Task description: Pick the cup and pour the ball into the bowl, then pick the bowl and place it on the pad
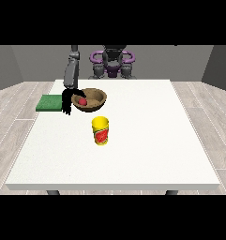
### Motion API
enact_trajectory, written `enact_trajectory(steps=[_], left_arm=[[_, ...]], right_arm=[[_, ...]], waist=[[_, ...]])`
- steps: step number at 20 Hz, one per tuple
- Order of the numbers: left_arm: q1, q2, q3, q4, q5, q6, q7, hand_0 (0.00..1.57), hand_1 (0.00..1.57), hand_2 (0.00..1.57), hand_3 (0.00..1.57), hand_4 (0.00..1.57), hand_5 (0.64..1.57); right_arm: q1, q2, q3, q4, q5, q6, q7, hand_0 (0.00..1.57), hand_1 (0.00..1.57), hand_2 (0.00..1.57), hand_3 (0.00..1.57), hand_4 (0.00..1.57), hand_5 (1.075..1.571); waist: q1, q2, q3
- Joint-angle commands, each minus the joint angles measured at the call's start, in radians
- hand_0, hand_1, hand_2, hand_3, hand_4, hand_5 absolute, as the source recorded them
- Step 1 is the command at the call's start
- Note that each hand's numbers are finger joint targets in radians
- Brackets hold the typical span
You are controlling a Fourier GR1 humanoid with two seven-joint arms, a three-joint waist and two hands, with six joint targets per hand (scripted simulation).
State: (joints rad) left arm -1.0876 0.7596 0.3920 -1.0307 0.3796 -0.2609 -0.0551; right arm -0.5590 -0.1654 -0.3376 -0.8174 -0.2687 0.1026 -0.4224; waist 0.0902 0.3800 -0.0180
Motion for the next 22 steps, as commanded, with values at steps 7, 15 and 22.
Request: enact_trajectory(steps=[7,15,22], left_arm=[[-0.062,0.045,0.014,0.038,0.035,-0.037,0.034,0.0,0.0,0.0,0.0,0.0,1.54],[-0.027,0.067,0.032,0.075,0.044,-0.066,0.025,0.0,0.0,0.0,0.0,0.0,1.546],[0.061,0.086,0.068,0.226,0.029,-0.115,-0.065,0.0,0.0,0.0,0.0,0.0,1.548]], right_arm=[[-0.067,0.1,0.058,0.064,0.073,-0.179,0.056,0.0,0.0,0.0,0.0,0.42,1.57],[0.016,0.014,0.094,0.061,0.176,-0.277,0.181,1.57,1.57,1.57,1.57,1.18,1.417],[-0.082,-0.044,0.21,-0.057,0.302,-0.363,0.49,1.57,1.57,1.57,1.57,1.23,1.472]], waist=[[0.053,0.046,0.0184],[0.036,0.004,0.0162],[-0.028,-0.1,0.0148]])
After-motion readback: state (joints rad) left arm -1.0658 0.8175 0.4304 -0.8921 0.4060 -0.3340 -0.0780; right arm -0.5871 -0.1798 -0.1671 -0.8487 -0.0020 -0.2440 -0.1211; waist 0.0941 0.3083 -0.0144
